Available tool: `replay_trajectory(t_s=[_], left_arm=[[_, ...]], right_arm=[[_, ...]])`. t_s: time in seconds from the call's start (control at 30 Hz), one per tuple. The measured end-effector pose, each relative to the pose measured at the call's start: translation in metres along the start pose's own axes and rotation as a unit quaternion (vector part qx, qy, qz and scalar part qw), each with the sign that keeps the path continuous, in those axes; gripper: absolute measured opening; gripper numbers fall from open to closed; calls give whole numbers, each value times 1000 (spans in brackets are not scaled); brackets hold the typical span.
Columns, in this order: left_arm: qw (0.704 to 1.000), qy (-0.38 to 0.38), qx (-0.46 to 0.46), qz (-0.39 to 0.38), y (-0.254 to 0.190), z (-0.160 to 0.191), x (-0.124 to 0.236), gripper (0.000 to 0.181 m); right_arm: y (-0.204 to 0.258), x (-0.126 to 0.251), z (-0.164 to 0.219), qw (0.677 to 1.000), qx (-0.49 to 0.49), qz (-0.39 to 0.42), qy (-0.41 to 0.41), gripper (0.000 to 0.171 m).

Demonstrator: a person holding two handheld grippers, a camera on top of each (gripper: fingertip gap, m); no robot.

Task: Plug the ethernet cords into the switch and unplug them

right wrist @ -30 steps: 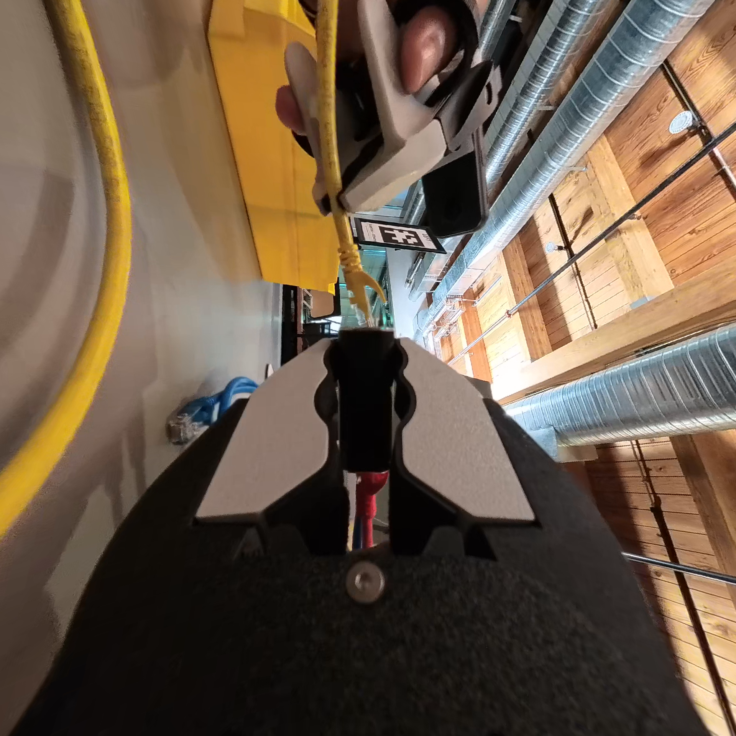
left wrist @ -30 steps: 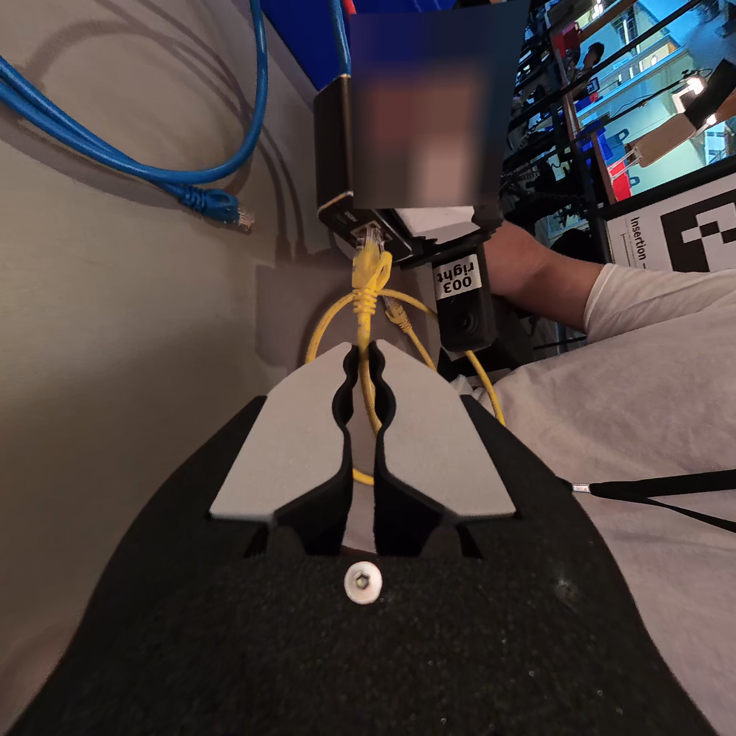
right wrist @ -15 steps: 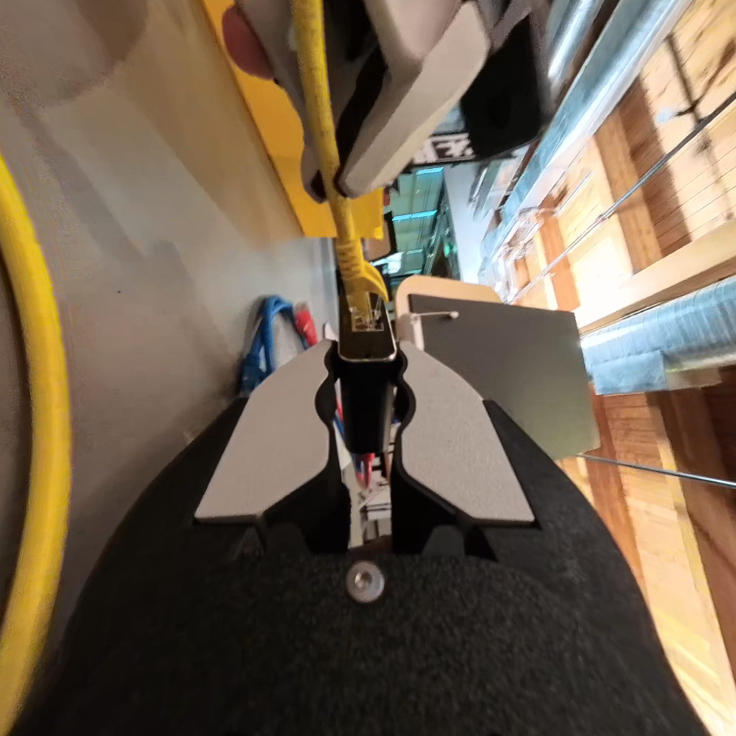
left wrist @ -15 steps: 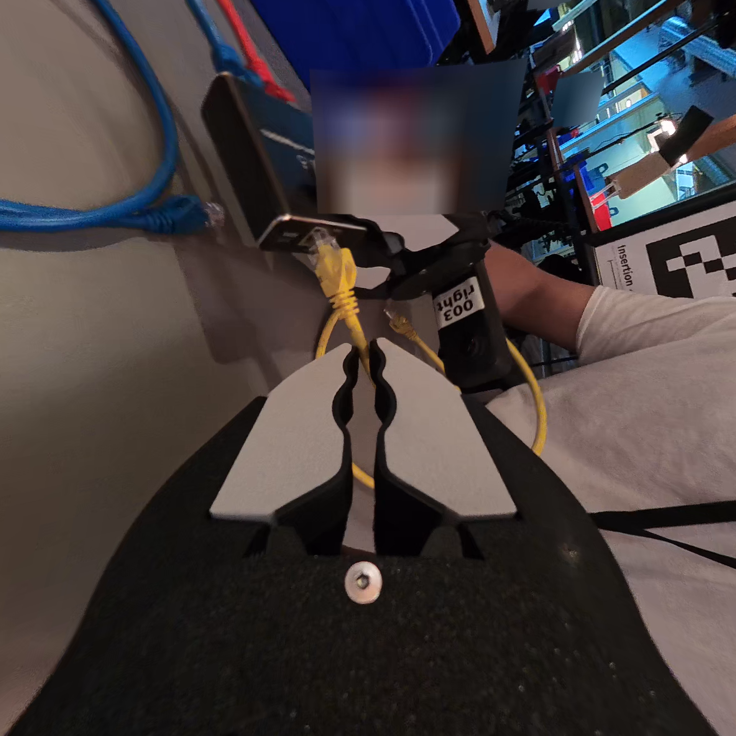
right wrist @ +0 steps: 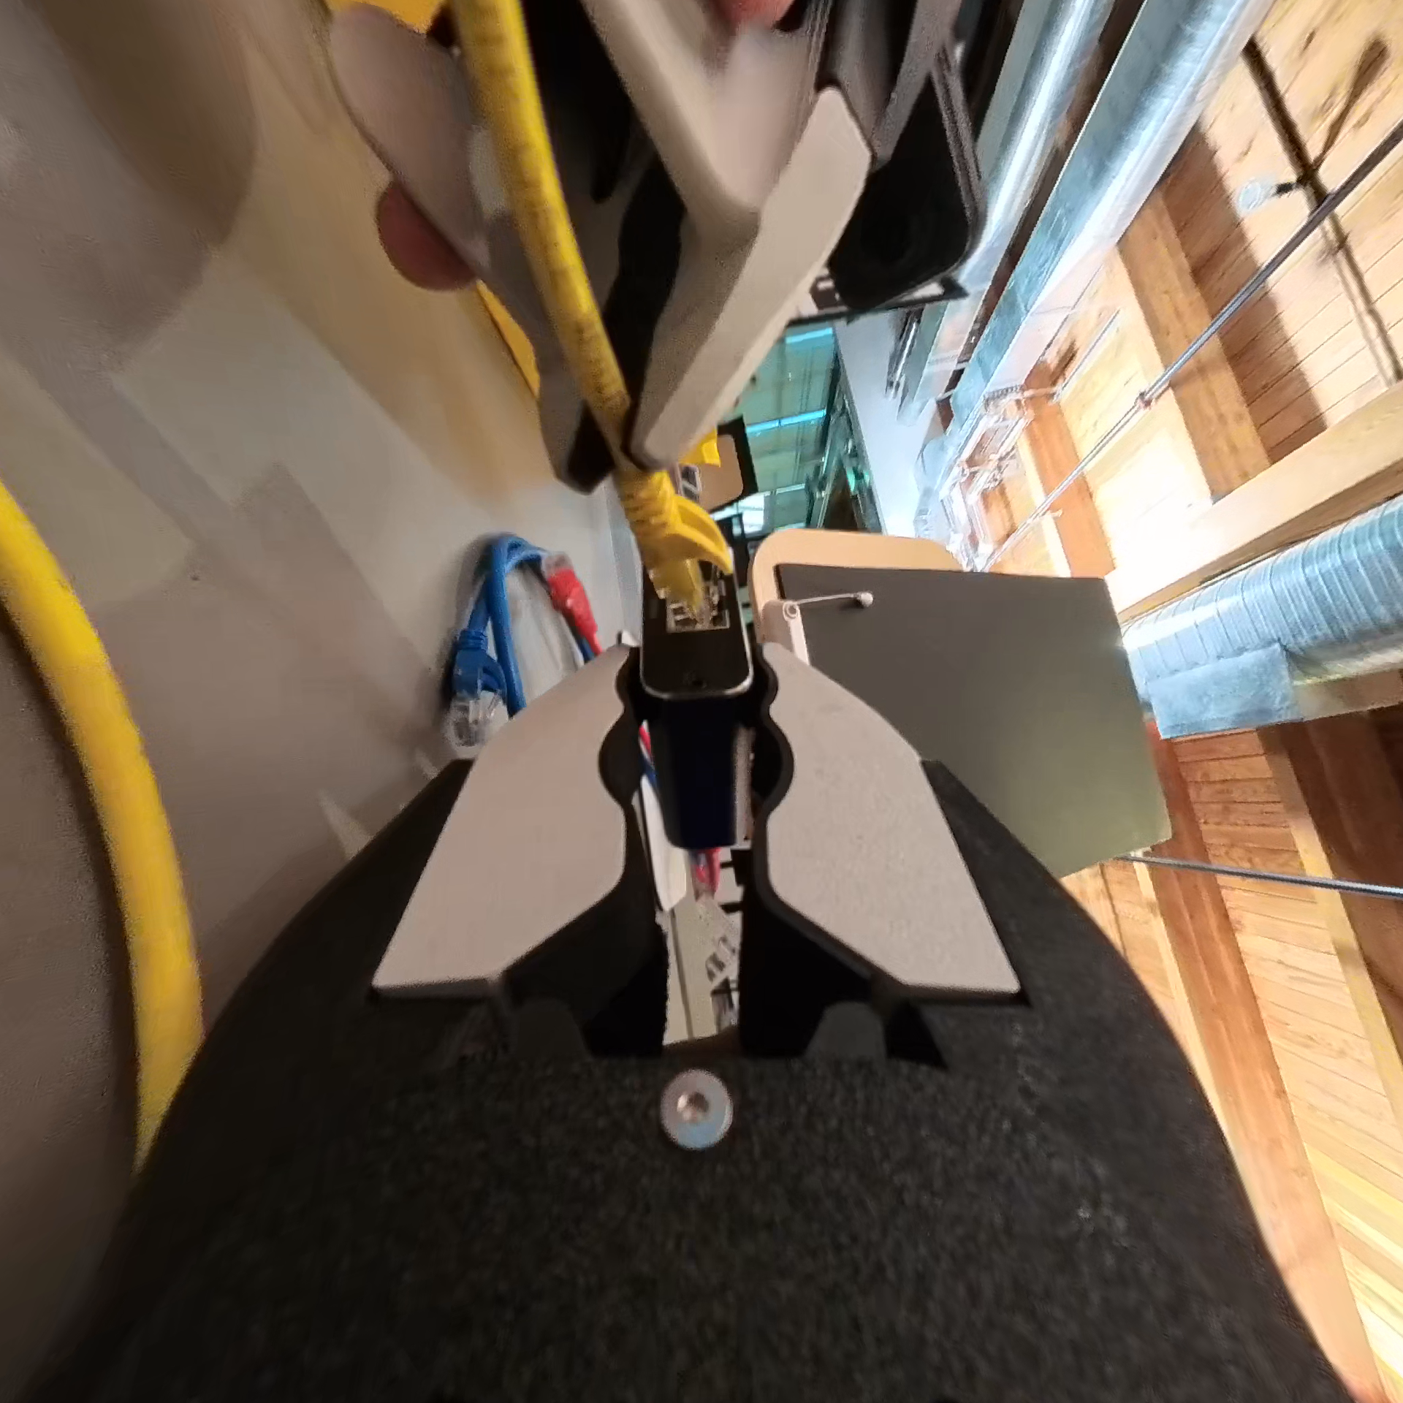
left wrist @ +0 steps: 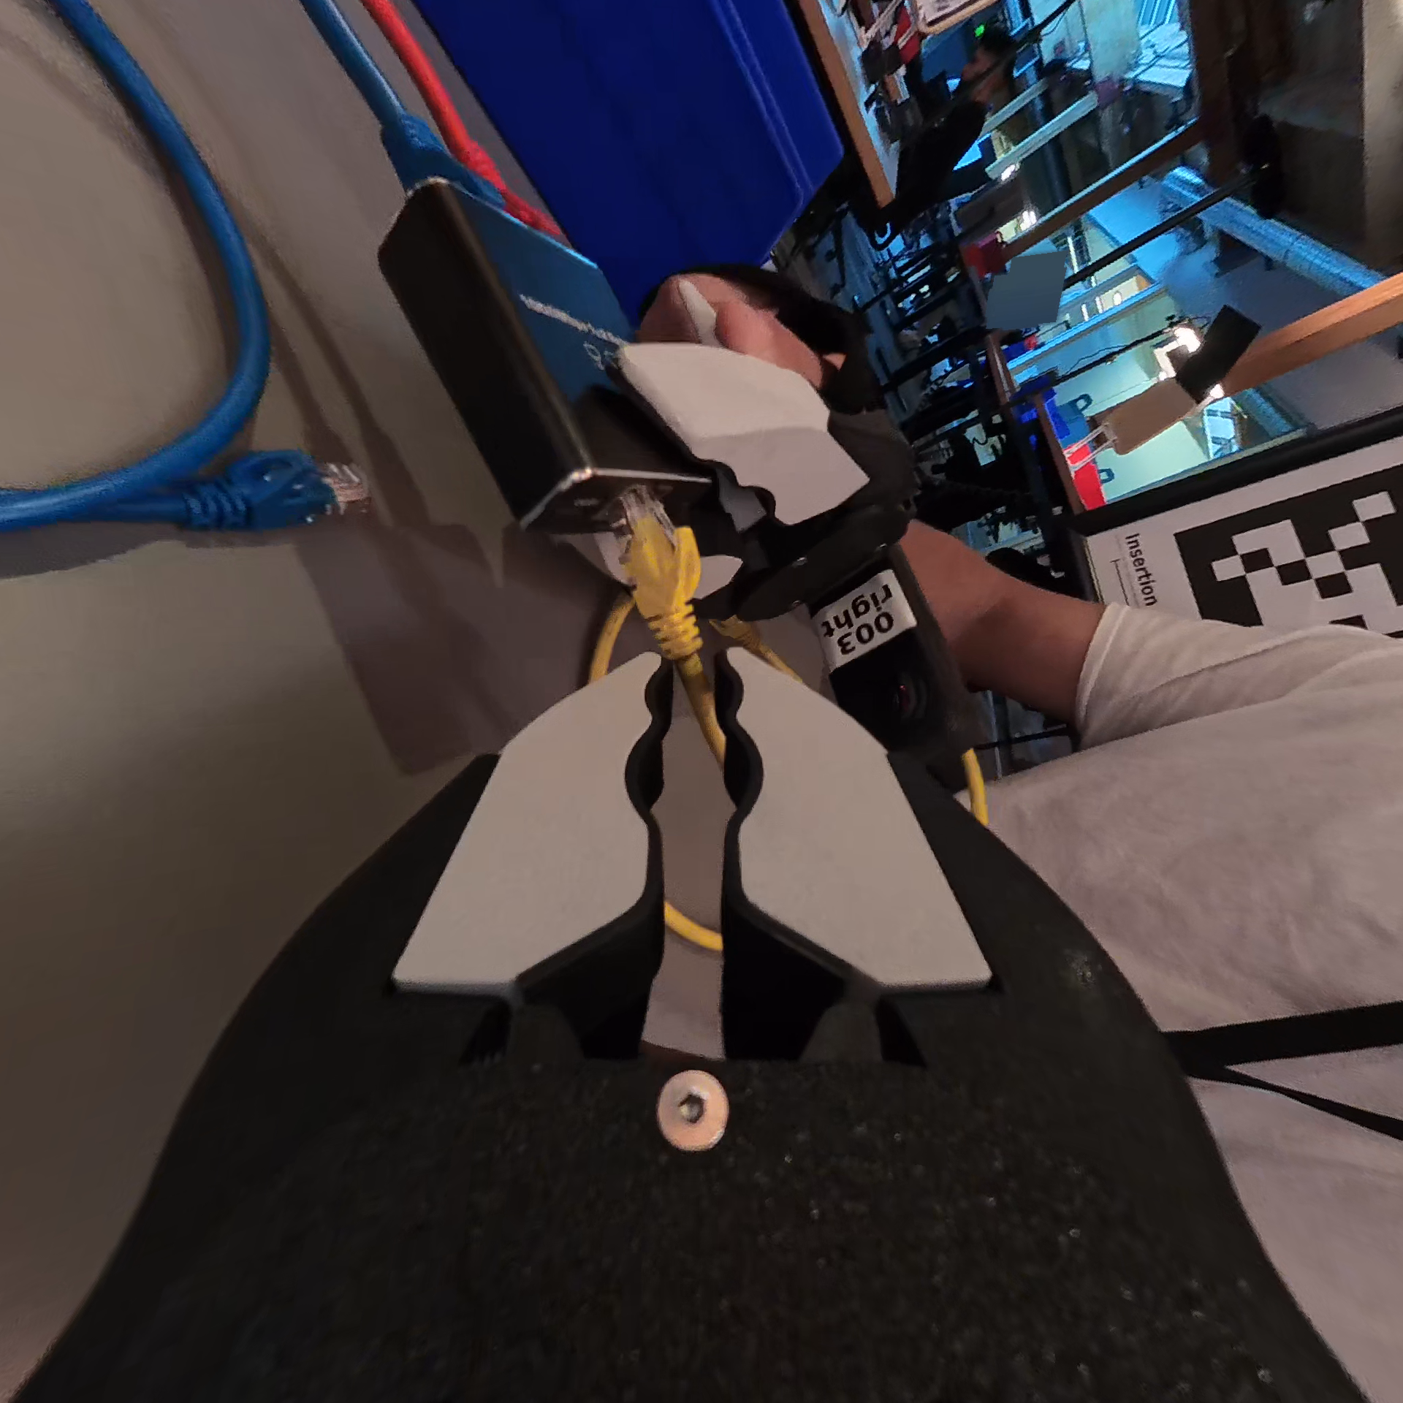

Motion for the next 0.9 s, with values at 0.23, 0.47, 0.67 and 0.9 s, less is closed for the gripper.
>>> replay_trajectory(t_s=[0.23, 0.47, 0.67, 0.9], left_arm=[[1000, 19, 0, 19, -1, 1, 5, 7], [996, 66, -40, 45, -9, 7, 1, 6], [998, 50, -26, 31, -9, 5, -5, 6], [998, 58, -22, 7, -2, 7, -5, 5]], right_arm=[[1, 4, -3, 999, -11, -16, -30, 24], [2, 7, -14, 998, -30, -33, -54, 24], [2, 0, -10, 997, -56, -40, -19, 25], [7, -2, -7, 998, -48, -31, 0, 25]])
Point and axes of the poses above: each gripper's, where its closed fingertips meet, x back along the fingers, z out of its underside, y = z × x across the jaws, the point moved 8 cm from there along x, back along the fingers, and after that the axes turned 7 degrees about -x, right-handed, at the moved point
